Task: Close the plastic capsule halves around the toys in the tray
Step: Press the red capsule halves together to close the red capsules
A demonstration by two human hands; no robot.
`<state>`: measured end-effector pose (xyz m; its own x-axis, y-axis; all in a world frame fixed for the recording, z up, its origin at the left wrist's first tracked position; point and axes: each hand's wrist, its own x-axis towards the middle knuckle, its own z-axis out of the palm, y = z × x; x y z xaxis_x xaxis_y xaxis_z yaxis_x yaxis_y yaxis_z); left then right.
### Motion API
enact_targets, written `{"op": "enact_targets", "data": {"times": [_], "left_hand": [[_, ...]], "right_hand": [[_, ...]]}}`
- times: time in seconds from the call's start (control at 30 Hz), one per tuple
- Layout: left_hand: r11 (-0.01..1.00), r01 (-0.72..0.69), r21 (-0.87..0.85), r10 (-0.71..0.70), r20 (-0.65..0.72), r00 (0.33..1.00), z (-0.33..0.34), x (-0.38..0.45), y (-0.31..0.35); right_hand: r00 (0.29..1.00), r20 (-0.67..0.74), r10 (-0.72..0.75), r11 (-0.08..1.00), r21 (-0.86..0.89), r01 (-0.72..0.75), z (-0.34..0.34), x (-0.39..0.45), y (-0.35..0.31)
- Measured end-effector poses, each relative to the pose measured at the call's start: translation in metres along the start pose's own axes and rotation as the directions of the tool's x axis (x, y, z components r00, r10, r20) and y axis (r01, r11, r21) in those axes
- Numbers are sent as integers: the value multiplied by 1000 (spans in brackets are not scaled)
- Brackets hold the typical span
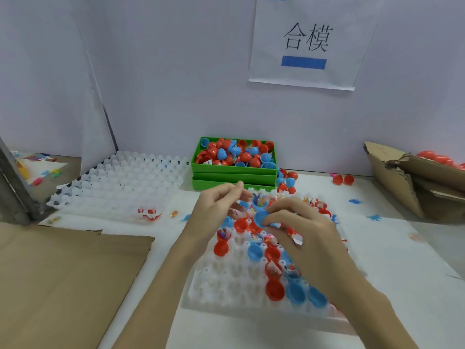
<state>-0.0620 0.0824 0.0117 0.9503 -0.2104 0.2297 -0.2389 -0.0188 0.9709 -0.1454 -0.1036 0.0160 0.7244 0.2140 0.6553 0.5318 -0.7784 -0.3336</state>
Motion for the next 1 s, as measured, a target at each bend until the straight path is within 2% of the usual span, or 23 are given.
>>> {"op": "enact_targets", "data": {"times": [0.1,0.2,0.43,0.57,0.67,0.83,0.9,1.0], "left_hand": [[995,-66,-73,75,135,988,8,-4,2],[989,-137,-58,143,127,981,14,-5,2],[988,-127,-88,137,114,984,15,-5,0],[992,-106,-65,115,151,982,17,-5,-1],[997,-71,-13,72,127,989,16,-4,-4],[989,72,-131,-48,178,983,10,-2,-4],[994,82,-74,-68,174,982,10,-3,-1],[982,-30,187,32,-6,999,9,0,-5]], "right_hand": [[999,-43,3,1000,-7,-3,-7,1,10],[1000,11,13,998,-60,-13,-6,-1,18],[999,38,6,997,-77,-3,-4,-2,22],[999,29,22,1000,11,-23,-5,-1,22],[998,5,57,993,107,-57,-3,0,23],[987,-5,163,955,253,-156,-1,-1,23],[983,15,181,944,277,-178,0,-3,18],[986,78,148,944,286,-164,7,-5,4]]}}
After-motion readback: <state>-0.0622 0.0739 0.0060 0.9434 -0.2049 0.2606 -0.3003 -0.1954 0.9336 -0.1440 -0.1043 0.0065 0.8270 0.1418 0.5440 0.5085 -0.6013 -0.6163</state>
